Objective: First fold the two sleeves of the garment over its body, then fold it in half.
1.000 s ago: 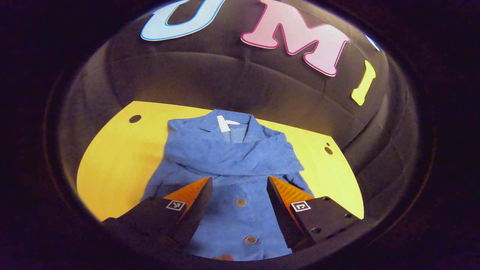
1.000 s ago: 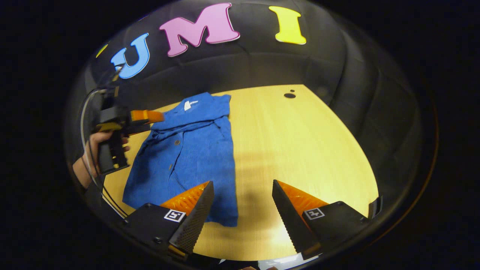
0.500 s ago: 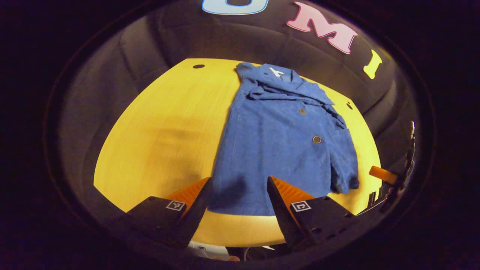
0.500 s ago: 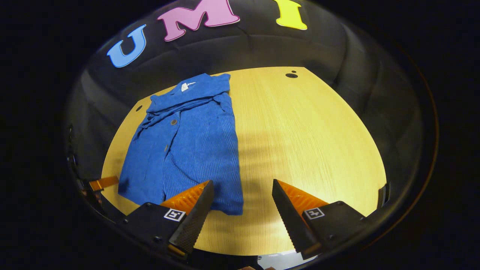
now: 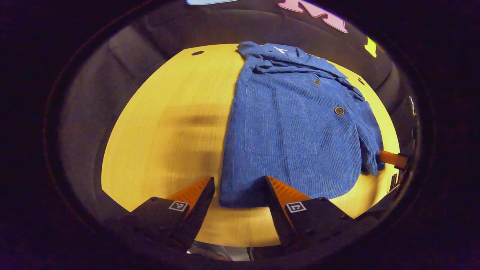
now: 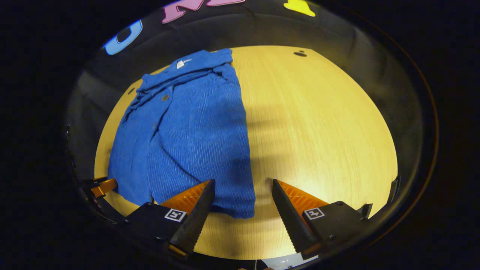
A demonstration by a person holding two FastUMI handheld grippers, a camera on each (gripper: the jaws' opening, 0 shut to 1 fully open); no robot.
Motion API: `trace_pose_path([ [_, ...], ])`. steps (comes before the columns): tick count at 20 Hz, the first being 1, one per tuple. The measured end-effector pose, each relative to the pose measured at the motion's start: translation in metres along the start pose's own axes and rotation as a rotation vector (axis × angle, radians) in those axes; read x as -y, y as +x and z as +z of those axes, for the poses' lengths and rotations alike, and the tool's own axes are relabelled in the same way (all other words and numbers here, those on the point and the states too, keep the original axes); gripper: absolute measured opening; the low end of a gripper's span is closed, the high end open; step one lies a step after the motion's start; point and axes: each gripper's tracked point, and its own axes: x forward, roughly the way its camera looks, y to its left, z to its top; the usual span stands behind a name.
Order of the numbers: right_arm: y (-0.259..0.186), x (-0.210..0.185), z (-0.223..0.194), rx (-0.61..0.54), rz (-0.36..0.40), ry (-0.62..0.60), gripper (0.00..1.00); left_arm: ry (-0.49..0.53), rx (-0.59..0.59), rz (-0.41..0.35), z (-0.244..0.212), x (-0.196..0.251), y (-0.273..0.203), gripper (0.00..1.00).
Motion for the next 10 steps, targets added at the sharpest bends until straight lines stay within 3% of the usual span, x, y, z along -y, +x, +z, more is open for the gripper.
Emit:
trace_pose_path([
  [1,-0.002,0.002,-0.004,-0.045,-0.021,-0.035,0.89,-0.005,-0.003,0.003,0.000,0.005,0.000,0.65],
  [2,-0.006,0.000,-0.006,-0.059,-0.013,-0.067,0.86,-0.018,-0.002,0.003,-0.001,0.009,0.000,0.58],
  [3,-0.005,-0.006,-0.004,-0.063,-0.004,-0.066,0.85,-0.034,0.005,0.003,0.001,0.014,0.001,0.43],
  [4,-0.005,-0.010,-0.003,-0.072,-0.014,-0.044,0.55,-0.039,0.013,-0.001,0.000,0.018,0.001,0.36],
  [5,0.001,-0.011,-0.001,-0.068,-0.022,-0.030,0.24,-0.041,0.018,-0.001,-0.001,0.021,0.001,0.19],
  [6,0.000,-0.015,0.000,-0.079,-0.005,-0.024,0.24,-0.033,0.015,0.004,-0.002,0.021,0.001,0.12],
  [8,0.000,-0.027,0.002,-0.071,0.043,0.010,0.05,-0.021,0.010,-0.024,0.001,0.025,-0.003,0.06],
  [9,-0.003,-0.034,0.002,-0.079,0.093,0.020,0.02,-0.032,0.017,-0.051,0.002,0.030,0.001,0.00],
  [10,0.002,-0.038,0.000,-0.086,0.119,0.036,0.02,-0.054,0.009,-0.096,0.002,0.036,0.001,0.00],
])
